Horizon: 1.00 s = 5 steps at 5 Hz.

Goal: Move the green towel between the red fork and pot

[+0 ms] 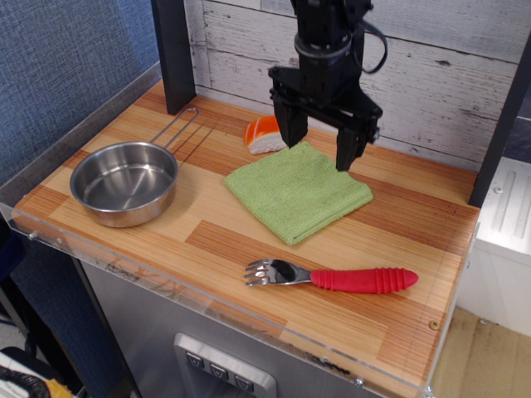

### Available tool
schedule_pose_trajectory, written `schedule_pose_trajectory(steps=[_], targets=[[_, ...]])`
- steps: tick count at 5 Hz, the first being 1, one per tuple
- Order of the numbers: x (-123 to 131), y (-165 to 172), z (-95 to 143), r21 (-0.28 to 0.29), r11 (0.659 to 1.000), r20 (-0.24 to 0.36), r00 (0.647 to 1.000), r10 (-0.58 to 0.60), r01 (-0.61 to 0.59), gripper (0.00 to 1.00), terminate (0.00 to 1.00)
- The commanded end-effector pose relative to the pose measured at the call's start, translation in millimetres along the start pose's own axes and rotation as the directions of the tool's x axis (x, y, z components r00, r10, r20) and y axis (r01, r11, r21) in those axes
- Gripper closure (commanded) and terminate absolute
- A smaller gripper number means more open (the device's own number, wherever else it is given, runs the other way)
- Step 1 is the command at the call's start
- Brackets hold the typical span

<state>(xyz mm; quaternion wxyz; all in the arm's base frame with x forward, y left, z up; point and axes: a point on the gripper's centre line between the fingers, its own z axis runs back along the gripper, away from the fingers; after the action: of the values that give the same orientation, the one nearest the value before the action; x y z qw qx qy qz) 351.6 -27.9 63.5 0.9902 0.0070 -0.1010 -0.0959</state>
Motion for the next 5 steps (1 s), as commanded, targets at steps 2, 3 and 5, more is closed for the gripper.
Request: schedule_pose_trajectory(steps=[2, 3, 5], targets=[[-3.2, -2.8, -19.9, 0.027, 1.0, 0.017, 1.0, -0.008, 0.008, 0.0, 0.0], [-4.4, -3.5, -30.3, 0.036, 0.999, 0.007, 1.0, -0.009, 0.009, 0.0, 0.0], [-7.7, -0.6, -49.0, 0.03, 1.0, -0.022, 1.0, 0.001, 0.0, 0.0, 0.0]])
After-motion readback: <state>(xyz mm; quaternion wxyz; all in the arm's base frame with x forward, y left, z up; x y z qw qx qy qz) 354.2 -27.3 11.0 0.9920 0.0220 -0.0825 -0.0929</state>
